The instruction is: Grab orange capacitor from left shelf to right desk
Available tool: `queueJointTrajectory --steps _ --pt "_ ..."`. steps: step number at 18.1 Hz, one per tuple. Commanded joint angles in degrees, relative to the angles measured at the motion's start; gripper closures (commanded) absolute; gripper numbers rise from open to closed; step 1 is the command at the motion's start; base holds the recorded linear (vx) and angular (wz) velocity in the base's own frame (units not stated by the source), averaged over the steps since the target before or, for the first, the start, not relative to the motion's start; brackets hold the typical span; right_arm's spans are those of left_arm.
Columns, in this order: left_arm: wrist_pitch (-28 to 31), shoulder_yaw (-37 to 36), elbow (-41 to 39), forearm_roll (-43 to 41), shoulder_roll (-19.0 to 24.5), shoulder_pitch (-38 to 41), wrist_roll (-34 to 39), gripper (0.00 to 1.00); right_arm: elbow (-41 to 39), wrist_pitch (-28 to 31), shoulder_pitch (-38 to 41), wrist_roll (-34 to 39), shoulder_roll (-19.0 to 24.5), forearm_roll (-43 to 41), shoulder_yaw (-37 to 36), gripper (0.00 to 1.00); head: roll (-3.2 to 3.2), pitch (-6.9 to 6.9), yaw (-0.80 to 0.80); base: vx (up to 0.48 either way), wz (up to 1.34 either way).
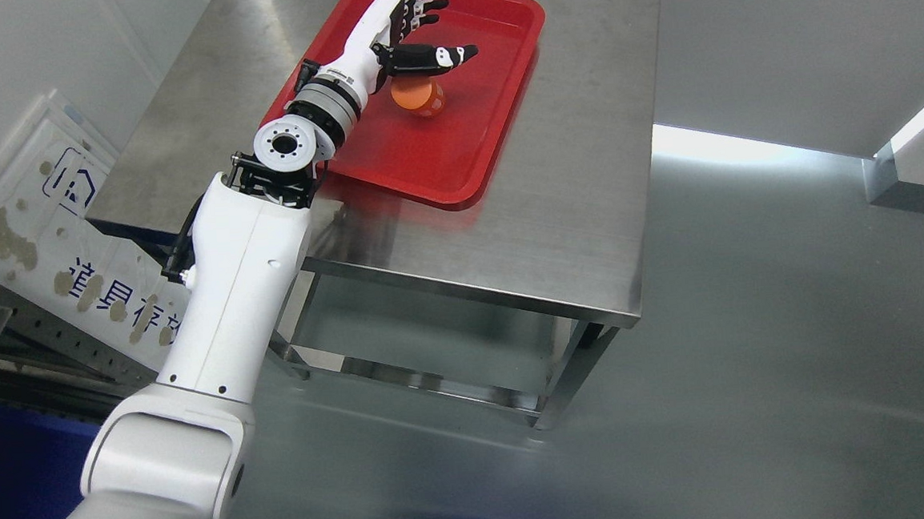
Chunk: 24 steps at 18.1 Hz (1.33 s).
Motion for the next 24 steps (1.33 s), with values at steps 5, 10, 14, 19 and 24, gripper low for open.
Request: queueJointTrajectory --steps 5,10,14,19,24 --pt "0.0 15.8 -15.2 -1.5 1.0 -4.3 4.4 0.07 -1.9 0.0 0.8 0.0 -1.0 0.0 -0.6 0.00 0.00 0.00 0.00 0.000 0.00" --pt "-0.3 19.9 -21.0 -1.3 1.0 -5.7 8.4 0.01 -1.9 0.0 0.8 0.0 -1.0 0.0 -0.6 0.00 0.00 0.01 0.00 0.000 0.00" --pt "-10.2 22.2 -24.7 -1.0 1.0 -5.8 8.6 0.00 -1.9 0.0 0.8 0.0 -1.0 0.0 -0.6 0.00 0.00 0.01 0.00 0.000 0.00" --pt "-13.4 21.9 -26.5 -0.7 1.0 -4.1 8.1 0.00 -1.9 0.0 0.8 0.0 -1.0 0.0 -0.6 0.00 0.00 0.01 0.00 0.000 0.00" --pt "0.8 19.0 -26.5 0.1 1.0 7.2 6.6 0.00 -1.9 0.0 0.8 0.0 -1.0 0.0 -0.6 0.00 0.00 0.01 0.00 0.000 0.00"
